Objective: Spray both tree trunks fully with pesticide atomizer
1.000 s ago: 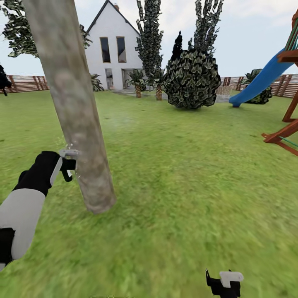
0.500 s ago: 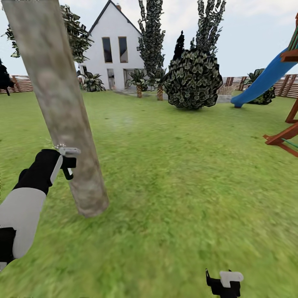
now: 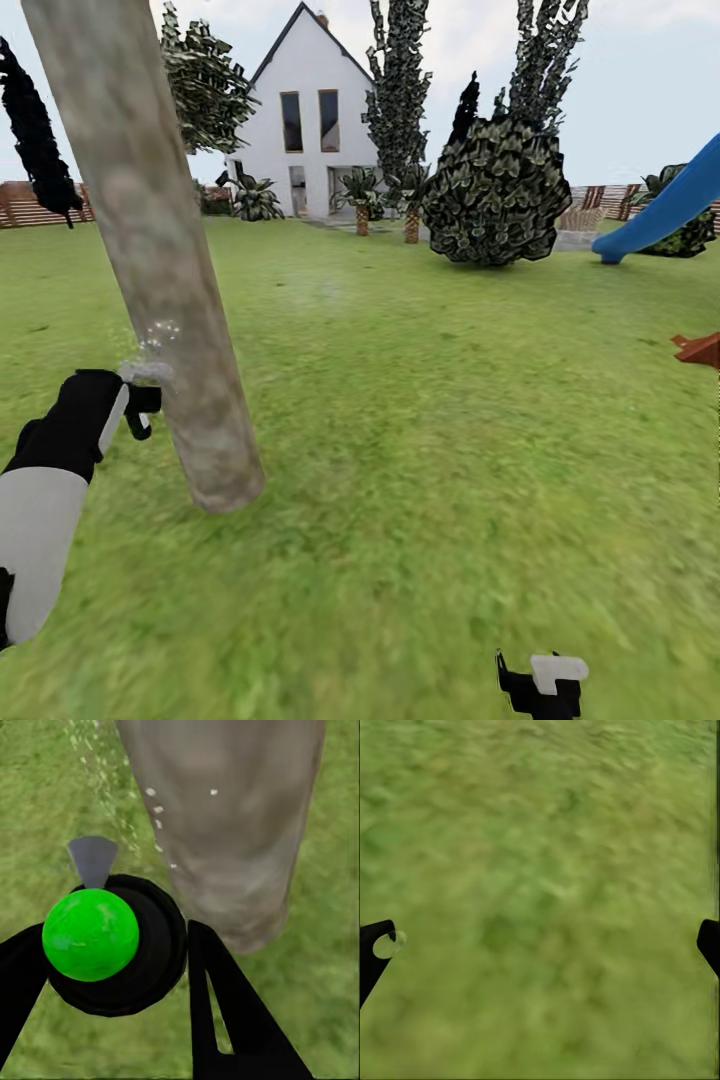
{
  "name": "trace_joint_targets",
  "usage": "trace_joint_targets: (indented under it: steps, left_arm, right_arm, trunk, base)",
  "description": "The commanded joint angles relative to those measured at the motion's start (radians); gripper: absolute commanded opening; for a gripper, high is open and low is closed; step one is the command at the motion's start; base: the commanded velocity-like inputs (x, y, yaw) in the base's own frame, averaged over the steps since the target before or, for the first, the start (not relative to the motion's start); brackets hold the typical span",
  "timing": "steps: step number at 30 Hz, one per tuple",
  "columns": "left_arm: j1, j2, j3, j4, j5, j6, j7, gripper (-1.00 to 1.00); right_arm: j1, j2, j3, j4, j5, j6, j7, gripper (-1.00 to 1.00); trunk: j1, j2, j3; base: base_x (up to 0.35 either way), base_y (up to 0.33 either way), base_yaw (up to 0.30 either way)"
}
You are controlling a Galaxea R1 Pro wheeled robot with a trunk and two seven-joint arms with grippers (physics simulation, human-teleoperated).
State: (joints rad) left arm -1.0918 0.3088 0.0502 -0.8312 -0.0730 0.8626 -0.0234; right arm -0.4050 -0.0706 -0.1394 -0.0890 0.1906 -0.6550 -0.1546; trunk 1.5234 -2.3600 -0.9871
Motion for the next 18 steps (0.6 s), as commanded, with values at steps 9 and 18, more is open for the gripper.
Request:
trace_joint_targets:
  steps: [9,18]
  left_arm:
    - [0.04,-0.086,-0.015,0.074,0.012,-0.008,0.006,-1.0]
    - [0.18,-0.086,-0.012,0.118,0.011,-0.189,0.013,-1.0]
  right_arm:
    - [0.0,0.0,0.0,0.0,0.0,0.0,0.001,1.0]
    - [0.0,0.0,0.0,0.0,0.001,0.0,0.001,1.0]
  trunk:
    - [0.0,0.0,0.0]
    - [0.0,0.0,0.0]
  base:
    - [0.168,-0.193,0.0]
    - [0.185,0.056,0.0]
